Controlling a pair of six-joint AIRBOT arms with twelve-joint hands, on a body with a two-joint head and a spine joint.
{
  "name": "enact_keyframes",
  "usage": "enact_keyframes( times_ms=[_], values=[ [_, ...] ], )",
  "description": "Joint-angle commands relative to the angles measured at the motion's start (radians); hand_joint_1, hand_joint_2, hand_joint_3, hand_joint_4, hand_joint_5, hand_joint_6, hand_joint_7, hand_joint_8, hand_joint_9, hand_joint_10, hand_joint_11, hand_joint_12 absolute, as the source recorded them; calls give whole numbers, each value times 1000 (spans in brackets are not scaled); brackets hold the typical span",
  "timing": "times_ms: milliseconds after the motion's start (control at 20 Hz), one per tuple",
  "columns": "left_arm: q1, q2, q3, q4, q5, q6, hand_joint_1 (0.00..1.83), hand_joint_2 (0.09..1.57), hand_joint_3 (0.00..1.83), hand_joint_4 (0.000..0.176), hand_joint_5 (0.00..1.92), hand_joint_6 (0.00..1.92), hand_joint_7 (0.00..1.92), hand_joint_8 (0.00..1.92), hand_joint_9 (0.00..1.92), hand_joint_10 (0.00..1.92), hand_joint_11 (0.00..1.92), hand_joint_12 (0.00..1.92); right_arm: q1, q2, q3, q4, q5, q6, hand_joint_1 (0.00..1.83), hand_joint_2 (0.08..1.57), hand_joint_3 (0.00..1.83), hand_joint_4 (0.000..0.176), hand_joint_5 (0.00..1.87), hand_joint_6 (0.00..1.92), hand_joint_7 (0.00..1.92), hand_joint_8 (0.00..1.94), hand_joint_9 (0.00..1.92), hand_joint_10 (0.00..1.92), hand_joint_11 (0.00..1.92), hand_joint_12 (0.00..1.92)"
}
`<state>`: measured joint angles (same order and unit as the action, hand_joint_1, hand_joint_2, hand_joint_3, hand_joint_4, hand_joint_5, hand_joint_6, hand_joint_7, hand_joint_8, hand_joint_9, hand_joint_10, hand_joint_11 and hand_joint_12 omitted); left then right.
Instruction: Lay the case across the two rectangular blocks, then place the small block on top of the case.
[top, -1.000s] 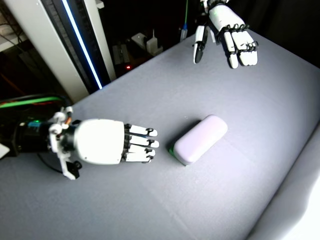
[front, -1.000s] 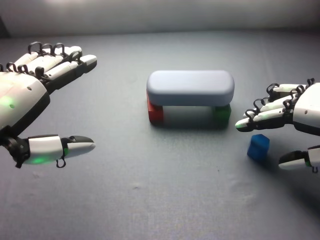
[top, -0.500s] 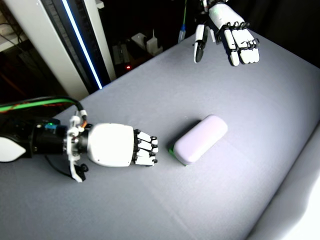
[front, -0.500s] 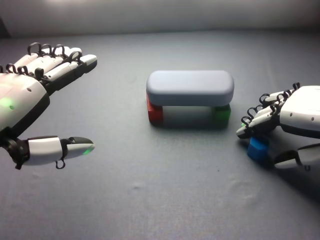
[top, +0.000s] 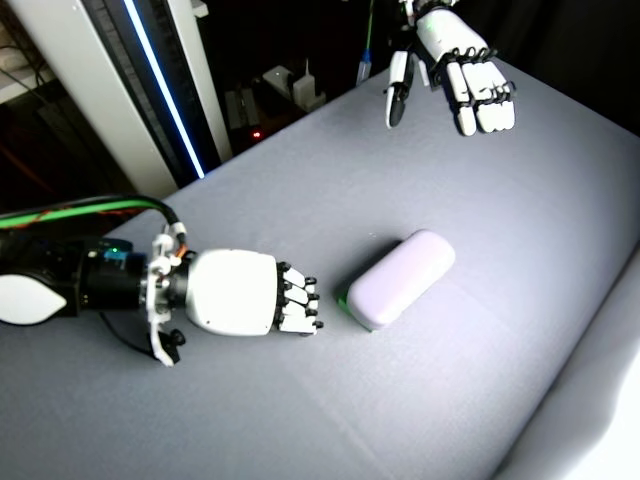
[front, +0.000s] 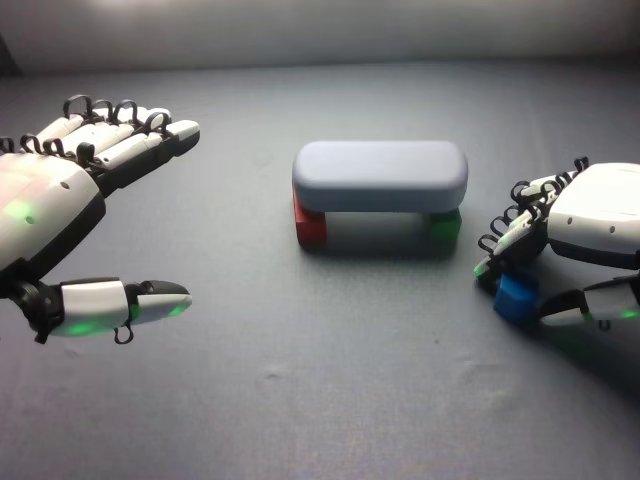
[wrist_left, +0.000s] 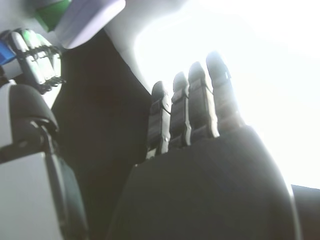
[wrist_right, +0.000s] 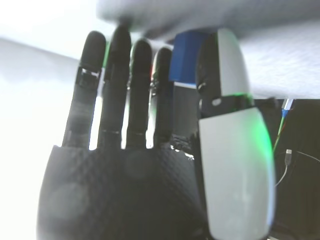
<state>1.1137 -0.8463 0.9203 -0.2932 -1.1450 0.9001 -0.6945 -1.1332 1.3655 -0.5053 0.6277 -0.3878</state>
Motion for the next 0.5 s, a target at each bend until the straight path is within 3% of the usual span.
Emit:
enact_keyframes(
  times_ms=[0,350,400,450],
  values=[
    [-7,-2,2,10,-125,-2,845,946,1,39,215,0,169,0,131,0,0,370,8,-3,2,21,80,7,1075,1040,0,0,804,0,784,7,843,50,382,1180],
    [-8,-4,3,10,-125,-4,856,941,0,42,232,0,177,0,144,1,0,423,26,-3,-6,4,85,7,1046,1014,0,0,746,3,742,2,825,39,345,1202],
    [-8,-5,3,10,-125,-4,871,938,0,38,237,2,180,1,145,1,0,426,27,-3,-7,2,86,7,1054,1017,0,0,763,4,764,12,852,61,350,1302],
    [-8,-5,4,10,-125,-5,862,945,1,45,234,1,177,0,138,0,0,423,28,-4,-7,1,87,7,1073,1012,0,0,855,6,835,137,645,932,450,1508]
  ],
)
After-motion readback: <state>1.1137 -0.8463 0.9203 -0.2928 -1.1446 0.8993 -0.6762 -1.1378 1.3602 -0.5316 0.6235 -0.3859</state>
